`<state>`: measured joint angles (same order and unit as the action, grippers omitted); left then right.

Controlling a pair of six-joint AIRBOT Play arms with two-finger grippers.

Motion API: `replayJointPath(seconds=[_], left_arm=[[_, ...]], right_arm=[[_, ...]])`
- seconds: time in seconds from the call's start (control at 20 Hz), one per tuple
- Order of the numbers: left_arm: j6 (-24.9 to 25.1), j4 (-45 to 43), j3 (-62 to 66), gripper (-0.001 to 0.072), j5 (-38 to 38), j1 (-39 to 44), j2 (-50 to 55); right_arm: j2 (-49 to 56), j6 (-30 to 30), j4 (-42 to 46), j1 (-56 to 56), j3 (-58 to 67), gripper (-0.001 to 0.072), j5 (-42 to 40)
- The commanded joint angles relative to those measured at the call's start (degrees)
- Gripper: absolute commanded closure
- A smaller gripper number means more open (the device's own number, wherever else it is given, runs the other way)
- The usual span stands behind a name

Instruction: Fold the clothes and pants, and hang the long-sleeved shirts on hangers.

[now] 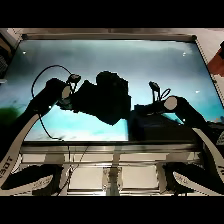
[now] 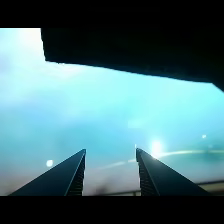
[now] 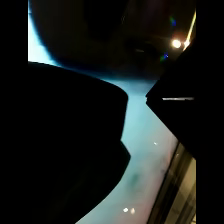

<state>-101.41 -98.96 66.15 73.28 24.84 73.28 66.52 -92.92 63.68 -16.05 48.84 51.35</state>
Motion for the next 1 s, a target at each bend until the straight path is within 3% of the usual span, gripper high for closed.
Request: replayJointPath(seconds=[0.0,0.35,0.45,0.55,0.6,0.7,0.75,0.85,0.95], left_arm=[[0.0,-0.04,-0.02,0.0362,-4.57,-0.07,0.2],[1.46,-1.07,-0.07,0.036,-3.82,-0.02,1.84],[3.15,-4.63,0.31,0.0358,-12.85,-1.03,2.56],[-1.55,-2.54,3.37,0.0273,-21.44,-4.66,3.78],[-1.6,2.93,6.03,0.0266,-25.11,-7.74,5.29],[4.7,20.5,12.22,0.0261,-27.58,-14.64,10.27],[9.33,31.52,15.23,0.0187,-27.12,-17.92,13.62],[15.52,48.35,19.47,0.0152,-24.28,-22.77,19.98],[17.77,56.65,21.92,0.0152,-21.2,-25.57,26.14]], right_arm=[[3.52,0.55,2.86,-0.02,6.95,0.0679,0.52],[19.69,2.54,4.57,-0.02,29.86,0.0679,6.88],[22.91,2.56,5.77,0.0,34.95,0.0679,8.13],[24.7,2.56,7.26,0.0,39.12,0.0679,8.31],[25.2,2.56,8.09,0.0,40.87,0.0679,8.31],[25.66,2.64,10.8,0.0,43.71,0.0679,8.81],[25.66,3.02,12.39,0.0,44.7,0.0678,9.14],[25.66,4.15,14.19,0.0,45.77,0.0585,9.7],[25.66,5.44,14.78,0.0,46.03,0.0495,10.01]])
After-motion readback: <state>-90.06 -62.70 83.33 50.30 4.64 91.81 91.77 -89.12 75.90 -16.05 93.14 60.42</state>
